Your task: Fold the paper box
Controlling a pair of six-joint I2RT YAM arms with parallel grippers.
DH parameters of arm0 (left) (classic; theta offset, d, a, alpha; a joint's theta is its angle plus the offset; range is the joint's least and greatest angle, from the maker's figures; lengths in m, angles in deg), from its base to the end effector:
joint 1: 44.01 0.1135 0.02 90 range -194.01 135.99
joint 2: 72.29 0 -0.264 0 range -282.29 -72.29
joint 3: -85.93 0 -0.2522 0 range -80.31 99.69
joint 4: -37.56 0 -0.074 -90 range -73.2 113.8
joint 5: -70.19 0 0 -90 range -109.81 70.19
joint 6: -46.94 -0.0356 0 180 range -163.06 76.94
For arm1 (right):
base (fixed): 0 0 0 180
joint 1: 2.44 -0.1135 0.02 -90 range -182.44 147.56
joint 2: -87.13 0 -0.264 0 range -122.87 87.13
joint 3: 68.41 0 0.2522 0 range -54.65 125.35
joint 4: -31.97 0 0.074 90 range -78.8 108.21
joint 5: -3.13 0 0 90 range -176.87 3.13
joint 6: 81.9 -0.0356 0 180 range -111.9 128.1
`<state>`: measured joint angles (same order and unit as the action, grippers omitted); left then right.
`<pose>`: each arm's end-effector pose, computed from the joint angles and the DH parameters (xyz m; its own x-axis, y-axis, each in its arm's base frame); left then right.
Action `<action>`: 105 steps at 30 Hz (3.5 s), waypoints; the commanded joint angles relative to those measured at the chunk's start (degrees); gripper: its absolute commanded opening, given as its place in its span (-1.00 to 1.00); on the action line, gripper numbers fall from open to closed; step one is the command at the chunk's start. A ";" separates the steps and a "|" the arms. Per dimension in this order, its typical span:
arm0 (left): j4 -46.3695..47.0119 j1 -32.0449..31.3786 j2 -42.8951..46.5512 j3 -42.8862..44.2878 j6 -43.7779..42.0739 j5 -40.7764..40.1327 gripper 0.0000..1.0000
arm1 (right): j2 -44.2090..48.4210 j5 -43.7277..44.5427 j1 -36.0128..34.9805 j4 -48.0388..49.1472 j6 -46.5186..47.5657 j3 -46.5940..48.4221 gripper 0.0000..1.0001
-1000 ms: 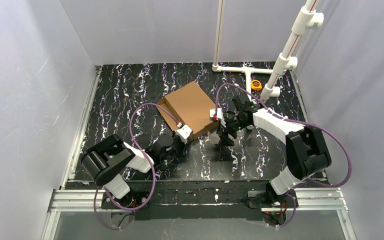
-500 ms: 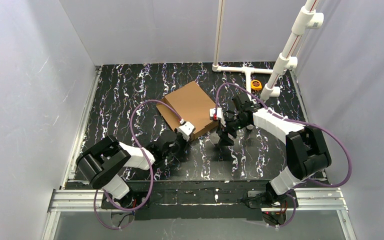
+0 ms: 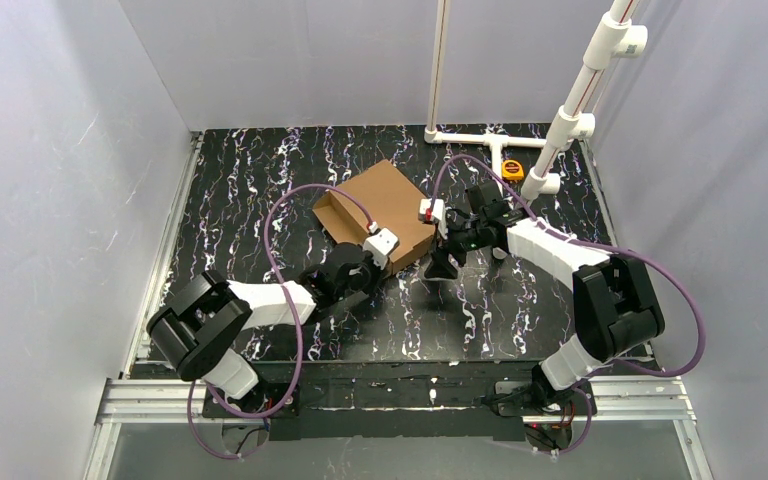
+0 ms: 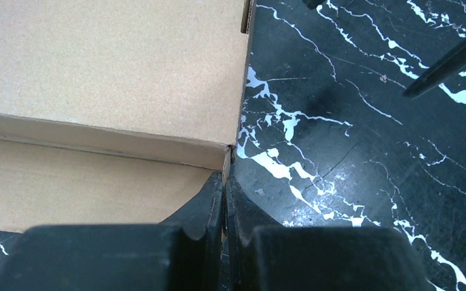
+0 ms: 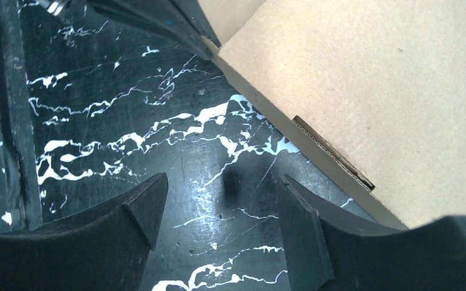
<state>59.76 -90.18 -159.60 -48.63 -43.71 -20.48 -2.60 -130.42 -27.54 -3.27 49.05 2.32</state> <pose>0.2071 -0.2151 0.1720 -0.2250 0.2508 -0.9415 0.7163 0.6976 0.0146 0.2753 0.1561 0.2144 -0.1145 -0.5782 -0.8078 -0.9892 0.1411 0.0393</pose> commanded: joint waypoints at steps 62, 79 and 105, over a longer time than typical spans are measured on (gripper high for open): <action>-9.77 1.96 4.02 5.10 5.81 1.48 -1.00 | -6.18 48.24 -7.42 46.69 -63.27 -9.90 0.29; -12.70 1.97 9.98 3.17 9.29 1.63 -0.70 | -7.98 48.64 -7.42 45.39 -62.05 -9.07 0.29; -26.23 4.53 29.53 -19.32 70.76 -1.96 -0.74 | -8.40 48.26 -7.42 44.85 -61.22 -8.72 0.29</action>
<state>28.31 -85.74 -124.94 -67.97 18.32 -23.95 -9.73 -81.28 -34.39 44.33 -12.59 -7.19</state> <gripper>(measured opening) 0.136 0.646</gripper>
